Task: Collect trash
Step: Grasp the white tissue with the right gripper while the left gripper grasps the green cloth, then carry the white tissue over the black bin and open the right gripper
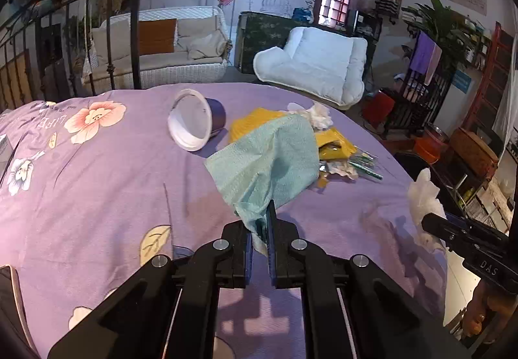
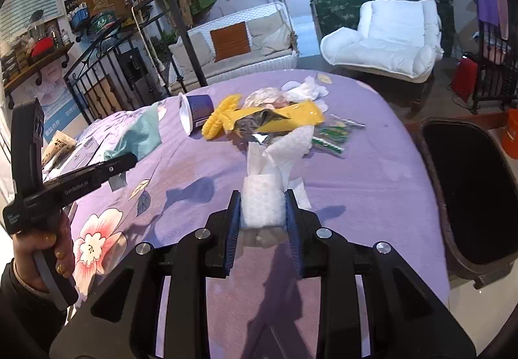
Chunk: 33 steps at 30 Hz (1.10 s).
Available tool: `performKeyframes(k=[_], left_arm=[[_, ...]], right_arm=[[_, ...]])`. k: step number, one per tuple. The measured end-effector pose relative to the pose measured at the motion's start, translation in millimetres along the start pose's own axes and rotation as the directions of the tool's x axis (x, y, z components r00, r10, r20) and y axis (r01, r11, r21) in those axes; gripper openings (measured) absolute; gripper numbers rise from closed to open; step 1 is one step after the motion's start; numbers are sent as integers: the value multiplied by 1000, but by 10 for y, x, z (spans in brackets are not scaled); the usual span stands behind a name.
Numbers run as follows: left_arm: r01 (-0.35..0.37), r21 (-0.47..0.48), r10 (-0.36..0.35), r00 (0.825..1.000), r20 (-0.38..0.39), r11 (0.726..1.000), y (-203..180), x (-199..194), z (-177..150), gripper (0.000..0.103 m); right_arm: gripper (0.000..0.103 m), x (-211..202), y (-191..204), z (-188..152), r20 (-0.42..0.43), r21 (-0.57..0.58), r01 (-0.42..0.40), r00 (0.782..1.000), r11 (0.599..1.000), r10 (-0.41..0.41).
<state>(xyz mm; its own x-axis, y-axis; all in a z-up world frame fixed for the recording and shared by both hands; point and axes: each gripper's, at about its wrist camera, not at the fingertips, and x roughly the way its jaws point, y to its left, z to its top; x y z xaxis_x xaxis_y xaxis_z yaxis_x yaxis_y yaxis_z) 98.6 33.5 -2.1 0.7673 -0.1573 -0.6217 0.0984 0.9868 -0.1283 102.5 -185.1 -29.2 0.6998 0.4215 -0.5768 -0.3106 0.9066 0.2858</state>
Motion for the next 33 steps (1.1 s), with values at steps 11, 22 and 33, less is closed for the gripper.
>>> performKeyframes(k=[11,22,33], left_arm=[[136,84,-135,991,-10,987,-695,174,-10,8],[230,183,-228,973,-29,956,-1296,328,9,8],[291,269,-283,957,-70,918,-1722,443,3,8]], right_arm=[[28,-481,-500,-107,103,81,126,986,989,-134],[28,-716,-1144,-81,137,183,267,946,946,-294],[28,-525,-1808,19,83,237,371,913,898,-400]])
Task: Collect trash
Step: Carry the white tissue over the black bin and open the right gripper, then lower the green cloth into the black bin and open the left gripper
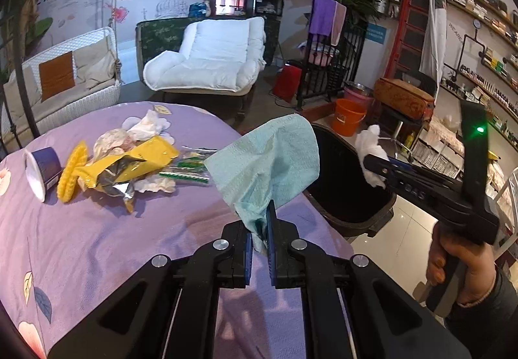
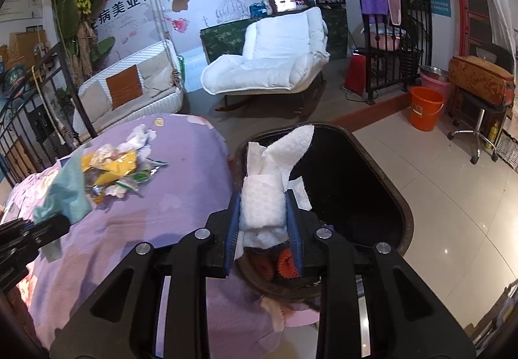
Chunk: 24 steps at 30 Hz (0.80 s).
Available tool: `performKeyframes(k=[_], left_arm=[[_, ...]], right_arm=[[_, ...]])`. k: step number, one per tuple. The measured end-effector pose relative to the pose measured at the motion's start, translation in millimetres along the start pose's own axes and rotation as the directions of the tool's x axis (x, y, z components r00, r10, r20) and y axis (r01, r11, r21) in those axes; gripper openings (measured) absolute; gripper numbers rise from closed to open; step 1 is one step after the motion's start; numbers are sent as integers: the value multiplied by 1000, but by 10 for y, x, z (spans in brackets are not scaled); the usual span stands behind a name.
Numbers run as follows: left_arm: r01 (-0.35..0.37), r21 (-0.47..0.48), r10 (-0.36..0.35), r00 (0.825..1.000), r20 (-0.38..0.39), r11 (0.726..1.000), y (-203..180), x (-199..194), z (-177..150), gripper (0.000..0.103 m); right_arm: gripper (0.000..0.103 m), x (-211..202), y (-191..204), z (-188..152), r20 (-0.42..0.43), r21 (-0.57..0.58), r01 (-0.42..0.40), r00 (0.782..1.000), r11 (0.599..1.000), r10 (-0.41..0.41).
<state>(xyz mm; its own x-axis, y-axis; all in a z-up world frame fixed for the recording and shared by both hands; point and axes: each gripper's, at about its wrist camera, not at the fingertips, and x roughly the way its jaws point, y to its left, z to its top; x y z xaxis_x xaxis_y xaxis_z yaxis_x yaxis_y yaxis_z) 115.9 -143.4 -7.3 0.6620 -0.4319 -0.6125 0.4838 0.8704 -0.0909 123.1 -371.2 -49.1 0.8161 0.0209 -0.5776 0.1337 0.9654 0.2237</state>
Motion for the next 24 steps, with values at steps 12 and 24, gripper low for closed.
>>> performKeyframes(k=[12,24], left_arm=[[34,52,-32,999,-35,998,-287,210,61,8],[118,37,-115,990,-80,992,-435,481,215,8]], right_arm=[[28,687,-260,51,-127,37,46,991,998,-41],[67,504,-370,-83,-86,80,95,992,992,-89]])
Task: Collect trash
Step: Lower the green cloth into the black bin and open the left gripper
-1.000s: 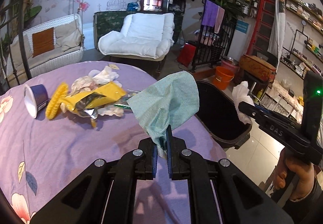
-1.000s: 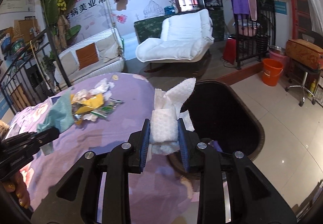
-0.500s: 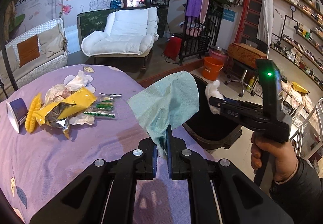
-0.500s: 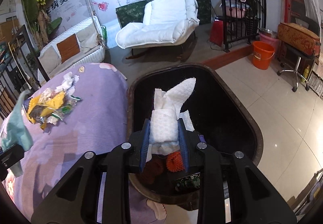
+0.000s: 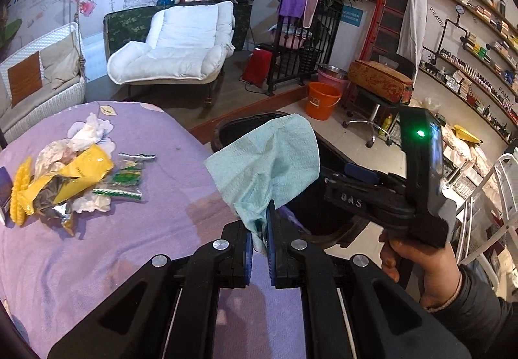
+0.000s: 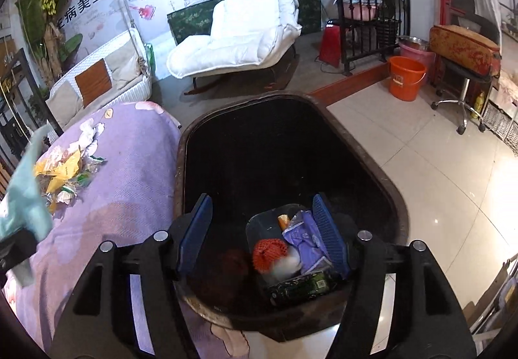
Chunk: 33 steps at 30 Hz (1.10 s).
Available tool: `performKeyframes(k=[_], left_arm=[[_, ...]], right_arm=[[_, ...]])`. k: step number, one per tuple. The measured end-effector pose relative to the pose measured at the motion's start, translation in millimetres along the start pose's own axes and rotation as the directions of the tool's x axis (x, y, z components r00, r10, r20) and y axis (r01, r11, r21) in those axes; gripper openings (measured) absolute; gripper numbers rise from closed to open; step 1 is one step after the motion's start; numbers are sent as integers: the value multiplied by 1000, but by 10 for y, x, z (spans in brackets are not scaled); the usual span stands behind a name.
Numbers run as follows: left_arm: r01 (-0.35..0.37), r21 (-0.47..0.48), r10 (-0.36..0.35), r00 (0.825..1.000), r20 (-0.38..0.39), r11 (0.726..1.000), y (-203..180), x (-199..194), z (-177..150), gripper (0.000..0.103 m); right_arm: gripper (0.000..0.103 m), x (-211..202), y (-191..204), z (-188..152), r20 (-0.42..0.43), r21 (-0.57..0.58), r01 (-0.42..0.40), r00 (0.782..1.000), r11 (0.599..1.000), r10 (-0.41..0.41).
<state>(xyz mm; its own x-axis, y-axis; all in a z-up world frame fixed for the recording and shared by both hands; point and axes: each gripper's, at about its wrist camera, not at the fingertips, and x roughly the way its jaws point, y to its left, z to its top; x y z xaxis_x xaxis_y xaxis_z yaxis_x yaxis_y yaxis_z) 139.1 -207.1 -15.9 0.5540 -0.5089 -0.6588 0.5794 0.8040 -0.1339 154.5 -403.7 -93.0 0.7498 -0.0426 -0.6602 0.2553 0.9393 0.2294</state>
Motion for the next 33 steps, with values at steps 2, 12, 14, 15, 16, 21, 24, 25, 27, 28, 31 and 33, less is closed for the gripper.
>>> performKeyframes(k=[2,12,14,15,16,21,24,25,27,28,31,33], left_arm=[[20,-6,-20,1000,-12,1000,-19,64,43,8],[64,28,-61,996,-72,998,-247,429,191,8],[68,32,-65,994,-83,997,-282,492,209,8],[74,32,-71,993,-93,997,-308,540,222,8],[78,32,-75,992,-101,996,-322,573,233,8],[97,44,-91,987,-132,994,-406,743,283,8],[110,38,-102,982,-158,993,-448,868,310,8],[117,37,-109,980,-167,992,-453,899,320,8],[124,43,-114,977,-180,991,-490,968,332,8],[122,47,-111,977,-184,991,-508,997,340,8],[122,63,-107,972,-207,991,-576,1108,359,11],[120,68,-102,969,-224,991,-597,1174,368,26]], right_arm=[[69,-122,-32,-44,25,7,8,1000,1000,-8],[74,-644,-300,-169,111,41,62,992,997,-66],[74,-701,-341,-186,118,56,71,990,996,-77],[74,-720,-370,-196,120,63,76,989,995,-83],[74,-739,-400,-208,122,72,81,989,994,-89],[74,-802,-524,-250,128,112,96,986,989,-111],[75,-844,-607,-266,133,131,114,982,985,-132],[75,-865,-643,-277,135,143,121,981,982,-140],[76,-896,-719,-273,139,163,125,979,979,-148],[76,-910,-751,-278,139,171,128,979,977,-152],[77,-939,-831,-293,141,188,138,976,973,-165],[78,-954,-877,-306,138,194,146,975,970,-175]])
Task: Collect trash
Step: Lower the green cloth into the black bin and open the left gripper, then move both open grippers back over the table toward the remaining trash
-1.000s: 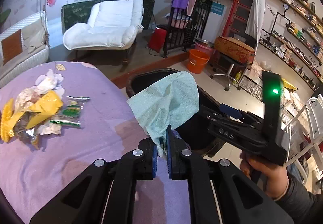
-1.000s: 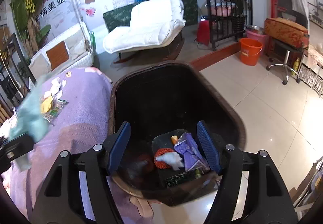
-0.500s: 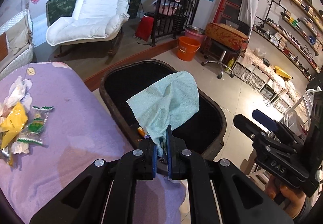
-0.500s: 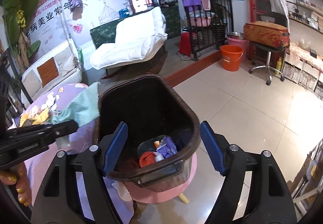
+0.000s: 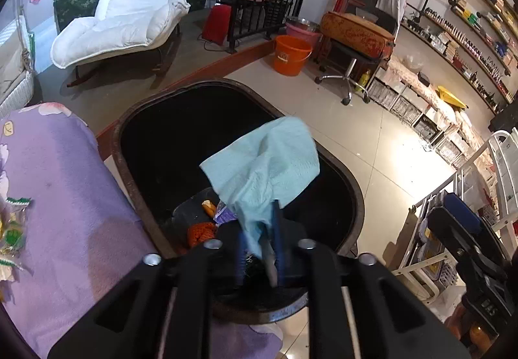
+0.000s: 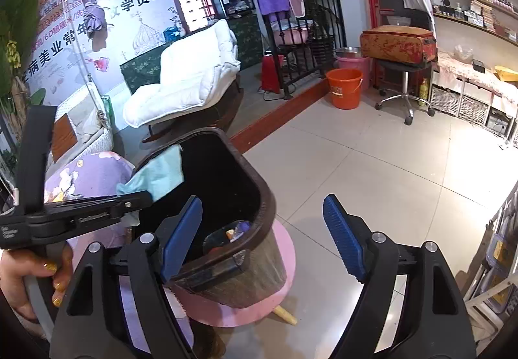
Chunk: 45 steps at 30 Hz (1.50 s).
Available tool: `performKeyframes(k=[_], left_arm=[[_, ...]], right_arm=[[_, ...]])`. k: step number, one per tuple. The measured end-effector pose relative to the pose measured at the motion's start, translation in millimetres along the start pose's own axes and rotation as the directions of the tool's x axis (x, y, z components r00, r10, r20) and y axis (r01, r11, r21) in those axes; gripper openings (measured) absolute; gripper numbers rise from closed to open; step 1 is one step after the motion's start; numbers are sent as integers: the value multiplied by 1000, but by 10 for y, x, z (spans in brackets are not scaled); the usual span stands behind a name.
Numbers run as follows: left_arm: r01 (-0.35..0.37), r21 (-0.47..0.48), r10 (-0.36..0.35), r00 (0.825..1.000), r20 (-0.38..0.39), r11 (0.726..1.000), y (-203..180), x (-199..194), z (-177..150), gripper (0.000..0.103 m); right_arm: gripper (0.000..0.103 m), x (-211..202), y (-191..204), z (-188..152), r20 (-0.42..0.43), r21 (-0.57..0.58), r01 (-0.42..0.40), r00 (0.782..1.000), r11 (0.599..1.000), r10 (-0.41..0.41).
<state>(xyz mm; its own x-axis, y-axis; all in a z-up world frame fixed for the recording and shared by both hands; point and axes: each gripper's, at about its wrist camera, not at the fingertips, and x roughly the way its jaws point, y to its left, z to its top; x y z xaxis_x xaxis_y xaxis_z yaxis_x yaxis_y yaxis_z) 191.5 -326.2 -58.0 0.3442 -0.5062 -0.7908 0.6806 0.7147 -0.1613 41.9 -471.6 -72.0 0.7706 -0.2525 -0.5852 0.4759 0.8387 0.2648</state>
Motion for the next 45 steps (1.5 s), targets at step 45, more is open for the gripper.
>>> performKeyframes(k=[45], left_arm=[[-404,-179,428,895,124,897,1579,-1634,-1048,56]], right_arm=[[85,113,1835,-235,-212,-232,-400,910,886,356]])
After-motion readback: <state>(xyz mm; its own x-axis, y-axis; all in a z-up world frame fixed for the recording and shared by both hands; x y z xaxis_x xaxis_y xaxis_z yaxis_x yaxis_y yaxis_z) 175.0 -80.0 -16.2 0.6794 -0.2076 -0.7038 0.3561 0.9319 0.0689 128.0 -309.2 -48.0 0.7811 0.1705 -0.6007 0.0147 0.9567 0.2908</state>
